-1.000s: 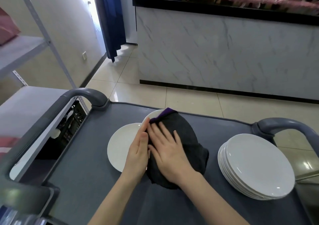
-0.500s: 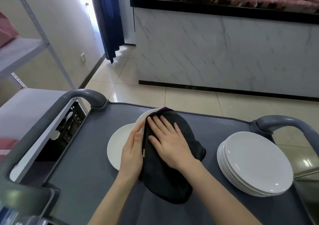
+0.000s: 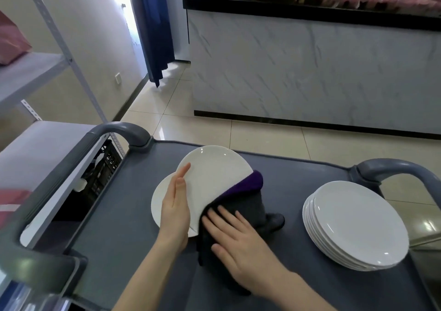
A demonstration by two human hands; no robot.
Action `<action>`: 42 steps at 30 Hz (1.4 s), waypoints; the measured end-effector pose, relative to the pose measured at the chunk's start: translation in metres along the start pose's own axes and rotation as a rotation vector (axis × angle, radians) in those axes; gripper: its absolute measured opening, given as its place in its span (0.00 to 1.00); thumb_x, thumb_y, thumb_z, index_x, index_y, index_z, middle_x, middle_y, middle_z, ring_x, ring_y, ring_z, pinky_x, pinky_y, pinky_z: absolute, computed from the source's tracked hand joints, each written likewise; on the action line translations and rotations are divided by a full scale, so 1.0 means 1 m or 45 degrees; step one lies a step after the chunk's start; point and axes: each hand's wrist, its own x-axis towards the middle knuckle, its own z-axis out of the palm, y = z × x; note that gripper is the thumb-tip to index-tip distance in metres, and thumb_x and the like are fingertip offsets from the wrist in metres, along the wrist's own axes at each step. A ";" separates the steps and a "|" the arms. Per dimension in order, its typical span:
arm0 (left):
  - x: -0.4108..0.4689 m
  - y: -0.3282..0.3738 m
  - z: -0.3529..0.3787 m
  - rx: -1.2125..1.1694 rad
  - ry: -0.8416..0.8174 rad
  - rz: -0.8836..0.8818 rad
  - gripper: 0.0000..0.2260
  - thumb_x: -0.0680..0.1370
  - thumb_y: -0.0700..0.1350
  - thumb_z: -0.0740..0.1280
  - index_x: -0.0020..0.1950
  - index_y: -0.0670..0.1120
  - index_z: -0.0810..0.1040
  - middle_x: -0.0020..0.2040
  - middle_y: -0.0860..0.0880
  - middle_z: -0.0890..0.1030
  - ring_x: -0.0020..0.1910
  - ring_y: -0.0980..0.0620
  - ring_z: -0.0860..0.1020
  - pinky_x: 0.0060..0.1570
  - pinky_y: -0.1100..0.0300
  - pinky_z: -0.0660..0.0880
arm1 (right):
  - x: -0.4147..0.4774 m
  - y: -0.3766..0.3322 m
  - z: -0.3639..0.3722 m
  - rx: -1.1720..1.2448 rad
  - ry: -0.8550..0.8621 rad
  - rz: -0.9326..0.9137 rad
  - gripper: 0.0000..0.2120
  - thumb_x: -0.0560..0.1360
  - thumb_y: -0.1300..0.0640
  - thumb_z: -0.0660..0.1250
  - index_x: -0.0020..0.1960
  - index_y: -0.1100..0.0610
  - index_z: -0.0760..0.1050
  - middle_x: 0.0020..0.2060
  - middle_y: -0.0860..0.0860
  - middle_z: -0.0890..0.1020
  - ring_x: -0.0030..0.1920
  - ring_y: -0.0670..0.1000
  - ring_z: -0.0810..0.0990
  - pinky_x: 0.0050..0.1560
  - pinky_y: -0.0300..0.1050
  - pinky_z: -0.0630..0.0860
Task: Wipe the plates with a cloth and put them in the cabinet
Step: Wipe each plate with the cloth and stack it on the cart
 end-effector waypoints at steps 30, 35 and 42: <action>-0.024 -0.015 0.011 0.066 -0.035 -0.068 0.20 0.85 0.45 0.61 0.61 0.73 0.77 0.63 0.66 0.78 0.64 0.59 0.76 0.62 0.57 0.74 | -0.006 0.062 -0.039 0.584 0.685 0.579 0.30 0.72 0.52 0.74 0.70 0.42 0.67 0.66 0.39 0.66 0.62 0.33 0.67 0.63 0.34 0.65; -0.017 -0.014 0.017 -0.066 0.086 -0.149 0.20 0.83 0.46 0.63 0.62 0.74 0.75 0.61 0.63 0.78 0.56 0.57 0.80 0.44 0.61 0.80 | -0.023 0.043 -0.016 1.020 0.807 0.769 0.30 0.72 0.59 0.74 0.68 0.41 0.67 0.63 0.37 0.76 0.65 0.38 0.73 0.68 0.41 0.70; -0.021 -0.021 0.016 0.133 -0.108 -0.056 0.23 0.81 0.41 0.67 0.63 0.72 0.75 0.58 0.69 0.79 0.59 0.58 0.80 0.55 0.57 0.80 | -0.006 0.056 -0.036 1.283 0.922 0.980 0.14 0.71 0.60 0.74 0.55 0.51 0.78 0.50 0.45 0.84 0.54 0.47 0.81 0.60 0.53 0.77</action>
